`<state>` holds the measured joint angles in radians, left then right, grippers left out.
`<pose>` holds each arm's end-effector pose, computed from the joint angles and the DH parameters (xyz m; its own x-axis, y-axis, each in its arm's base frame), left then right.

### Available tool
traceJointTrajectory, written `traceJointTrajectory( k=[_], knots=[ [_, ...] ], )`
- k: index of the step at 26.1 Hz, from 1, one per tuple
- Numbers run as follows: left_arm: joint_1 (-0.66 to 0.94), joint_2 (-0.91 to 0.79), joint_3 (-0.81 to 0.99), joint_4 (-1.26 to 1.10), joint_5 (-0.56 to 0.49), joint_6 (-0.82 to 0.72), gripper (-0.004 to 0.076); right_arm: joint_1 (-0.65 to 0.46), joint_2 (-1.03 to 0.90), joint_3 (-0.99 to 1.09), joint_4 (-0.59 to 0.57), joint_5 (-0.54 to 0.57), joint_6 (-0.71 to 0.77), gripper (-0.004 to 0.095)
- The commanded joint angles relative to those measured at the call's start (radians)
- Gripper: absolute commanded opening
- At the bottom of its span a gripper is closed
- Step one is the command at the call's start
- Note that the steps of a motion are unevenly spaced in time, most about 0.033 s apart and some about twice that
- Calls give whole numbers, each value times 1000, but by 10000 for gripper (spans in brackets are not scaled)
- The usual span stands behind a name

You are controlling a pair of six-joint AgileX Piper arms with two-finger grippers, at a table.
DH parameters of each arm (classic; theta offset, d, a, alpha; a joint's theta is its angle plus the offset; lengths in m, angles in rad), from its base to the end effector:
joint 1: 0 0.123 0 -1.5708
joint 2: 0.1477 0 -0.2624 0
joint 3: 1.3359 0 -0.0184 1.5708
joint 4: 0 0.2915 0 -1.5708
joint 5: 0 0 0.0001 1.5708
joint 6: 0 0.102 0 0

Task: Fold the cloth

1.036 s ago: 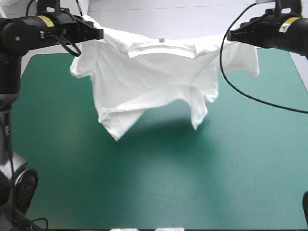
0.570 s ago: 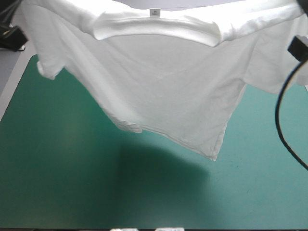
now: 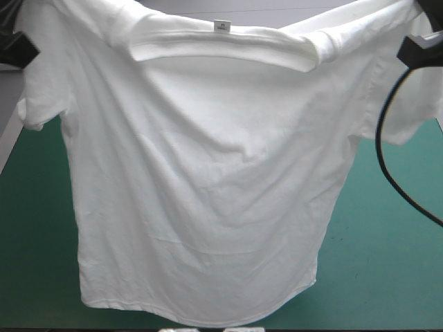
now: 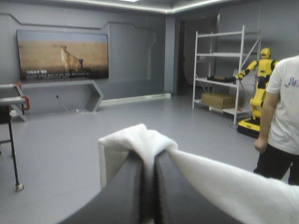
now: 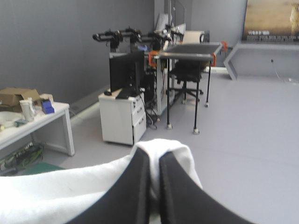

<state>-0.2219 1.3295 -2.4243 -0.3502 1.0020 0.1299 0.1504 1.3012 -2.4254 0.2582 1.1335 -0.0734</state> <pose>0.1540 -0.0650 0.6811 0.1705 -0.1016 -0.9801 0.4985 0.8669 -0.0031 0.1470 0.0461 0.6717 0.0756 0.0488 -0.9959 -0.3767 0.9262 0.0168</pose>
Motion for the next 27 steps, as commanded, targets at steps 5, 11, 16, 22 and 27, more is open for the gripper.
traceJointTrajectory(
  k=[5, 11, 16, 22, 27],
  knots=[
    [-3, 319, -6, 23, 100, -10, -10, -3, 286, 40, -86, 36, 73, -17],
    [-3, 580, -6, 70, 98, -10, -10, -3, 545, 40, -66, 23, 73, -17],
    [-3, 753, -6, 89, 73, -10, -10, -3, 720, 38, -66, -29, 73, -17],
    [-3, 901, -6, 152, 15, -10, -10, -3, 872, 38, -64, -116, 107, -17],
    [-3, 949, -6, 180, -87, -10, -10, -3, 931, 38, -64, -189, 117, -8]
  ],
)
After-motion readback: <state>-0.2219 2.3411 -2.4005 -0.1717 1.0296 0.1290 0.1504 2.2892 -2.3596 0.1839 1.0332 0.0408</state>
